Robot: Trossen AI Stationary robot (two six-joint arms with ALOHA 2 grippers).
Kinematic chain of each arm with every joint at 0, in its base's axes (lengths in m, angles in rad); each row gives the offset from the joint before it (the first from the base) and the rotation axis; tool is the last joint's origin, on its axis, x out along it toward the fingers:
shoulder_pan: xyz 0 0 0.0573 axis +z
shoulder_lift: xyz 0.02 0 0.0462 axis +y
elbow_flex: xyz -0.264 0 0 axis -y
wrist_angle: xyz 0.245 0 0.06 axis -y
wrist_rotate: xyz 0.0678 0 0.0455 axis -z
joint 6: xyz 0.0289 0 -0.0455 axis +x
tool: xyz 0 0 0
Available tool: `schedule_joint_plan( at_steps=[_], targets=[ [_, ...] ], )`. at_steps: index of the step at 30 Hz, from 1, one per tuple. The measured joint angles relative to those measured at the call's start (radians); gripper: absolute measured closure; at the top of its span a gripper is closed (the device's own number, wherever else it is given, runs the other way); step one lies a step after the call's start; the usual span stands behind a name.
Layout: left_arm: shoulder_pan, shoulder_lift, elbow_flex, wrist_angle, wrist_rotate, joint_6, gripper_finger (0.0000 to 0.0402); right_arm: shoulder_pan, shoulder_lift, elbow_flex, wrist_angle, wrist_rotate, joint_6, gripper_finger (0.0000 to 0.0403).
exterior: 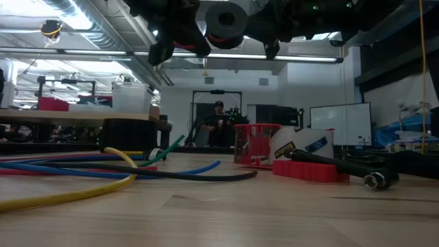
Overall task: Coil cords
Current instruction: Coil the red wire onto the spool
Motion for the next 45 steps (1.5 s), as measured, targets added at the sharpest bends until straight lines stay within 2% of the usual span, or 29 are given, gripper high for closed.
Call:
schedule_joint_plan(
  at_steps=[4,11,21,35,42,45],
  targets=[
    [-0.005,0.0,0.0,-0.001,-0.044,0.025,0.0398,-0.016,0.0,0.0,0.0,0.006,0.001,0.0402],
    [-0.012,0.0,0.0,-0.001,-0.055,0.017,0.0399,-0.021,0.0,0.0,0.0,0.024,-0.006,0.0402],
    [-0.018,0.003,-0.002,-0.001,-0.09,-0.022,0.0399,-0.044,-0.004,0.001,0.051,0.119,-0.009,0.0402],
    [-0.023,0.008,-0.002,0.123,-0.183,0.035,0.0397,-0.042,-0.003,0.002,0.131,0.121,-0.007,0.0402],
    [-0.021,0.042,-0.002,0.193,-0.199,-0.057,0.0397,-0.04,-0.002,0.002,0.124,0.233,-0.006,0.0402],
    [-0.021,0.059,-0.001,0.198,-0.222,-0.104,0.0397,-0.04,-0.001,0.002,0.125,0.244,-0.007,0.0402]
  ],
)
